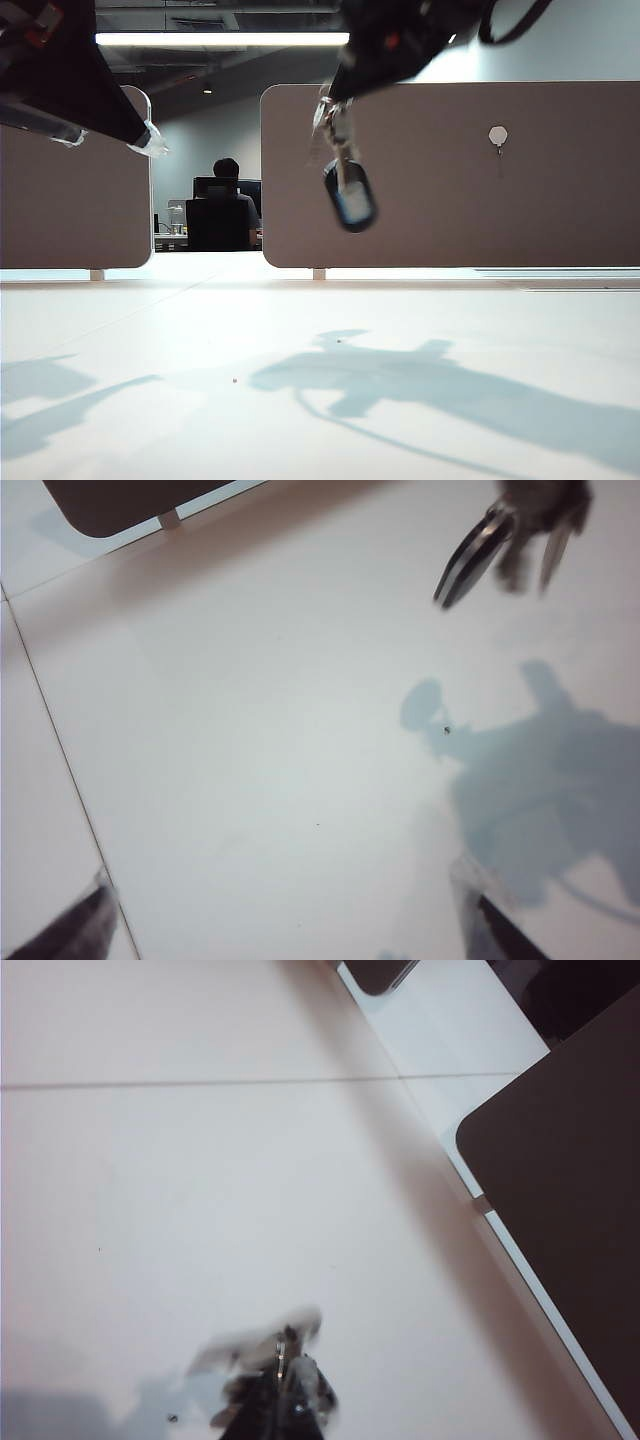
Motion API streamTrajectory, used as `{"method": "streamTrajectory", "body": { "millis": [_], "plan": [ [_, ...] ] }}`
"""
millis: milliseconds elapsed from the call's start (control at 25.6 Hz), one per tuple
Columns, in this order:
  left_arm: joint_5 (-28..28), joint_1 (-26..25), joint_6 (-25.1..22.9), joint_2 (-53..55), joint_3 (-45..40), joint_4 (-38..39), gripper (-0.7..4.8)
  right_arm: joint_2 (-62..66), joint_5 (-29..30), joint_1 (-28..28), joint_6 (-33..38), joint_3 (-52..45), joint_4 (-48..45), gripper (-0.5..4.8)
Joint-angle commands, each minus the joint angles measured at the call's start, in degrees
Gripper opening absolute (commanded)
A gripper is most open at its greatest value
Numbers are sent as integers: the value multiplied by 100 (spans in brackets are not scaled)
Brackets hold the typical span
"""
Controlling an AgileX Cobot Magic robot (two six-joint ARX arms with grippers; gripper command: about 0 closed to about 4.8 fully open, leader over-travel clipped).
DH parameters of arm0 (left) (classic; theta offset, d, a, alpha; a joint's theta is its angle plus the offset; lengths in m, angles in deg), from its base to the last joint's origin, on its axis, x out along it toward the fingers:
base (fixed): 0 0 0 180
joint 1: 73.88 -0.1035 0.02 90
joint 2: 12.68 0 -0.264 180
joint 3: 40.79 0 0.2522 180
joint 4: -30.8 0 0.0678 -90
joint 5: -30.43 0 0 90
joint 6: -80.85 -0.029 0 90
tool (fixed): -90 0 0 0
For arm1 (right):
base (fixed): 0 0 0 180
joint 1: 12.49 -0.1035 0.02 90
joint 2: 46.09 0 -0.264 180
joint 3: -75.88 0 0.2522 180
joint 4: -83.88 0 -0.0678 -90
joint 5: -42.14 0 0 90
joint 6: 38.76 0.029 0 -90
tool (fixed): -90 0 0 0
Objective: Hang the bunch of keys on the hook.
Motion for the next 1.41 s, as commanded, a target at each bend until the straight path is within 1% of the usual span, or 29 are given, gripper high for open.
{"method": "streamTrajectory", "body": {
  "millis": [39, 78, 117, 313, 469, 625, 821, 938, 1133, 1289, 1407],
  "plan": [
    [-13, 4, -20, -13, 28, -474, 479, -306, 236, 24, 483, 214, -92, -6],
    [-2, 4, -20, -13, 28, -612, 479, -352, 361, 59, 625, 251, -92, -6],
    [42, 4, -13, -13, 28, -933, 479, -446, 758, 144, 1005, 345, -63, -6],
    [168, 9, 22, -11, 31, -1602, 479, -533, 1502, 289, 1792, 595, -42, -6],
    [398, 9, 20, -11, 31, -1834, 479, -538, 2076, 474, 2286, 734, -55, -6],
    [415, 9, 22, -11, 31, -2144, 479, -538, 2367, 813, 2492, 817, -57, -6],
    [446, 9, 24, 4, 31, -2892, 479, -522, 2588, 1556, 2603, 992, -57, -6],
    [686, 7, 46, 125, 101, -3318, 479, -437, 2778, 2111, 2603, 1182, -59, -6],
    [813, 9, 44, 682, 706, -3322, 479, 44, 3333, 3185, 2603, 1650, -105, -6],
    [962, 7, 44, 1414, 1460, -3322, 479, 638, 3740, 3816, 2603, 2107, -240, -6],
    [1084, 7, 44, 2006, 2068, -3268, 479, 1156, 3910, 4212, 2636, 2496, -382, -6]
  ]
}}
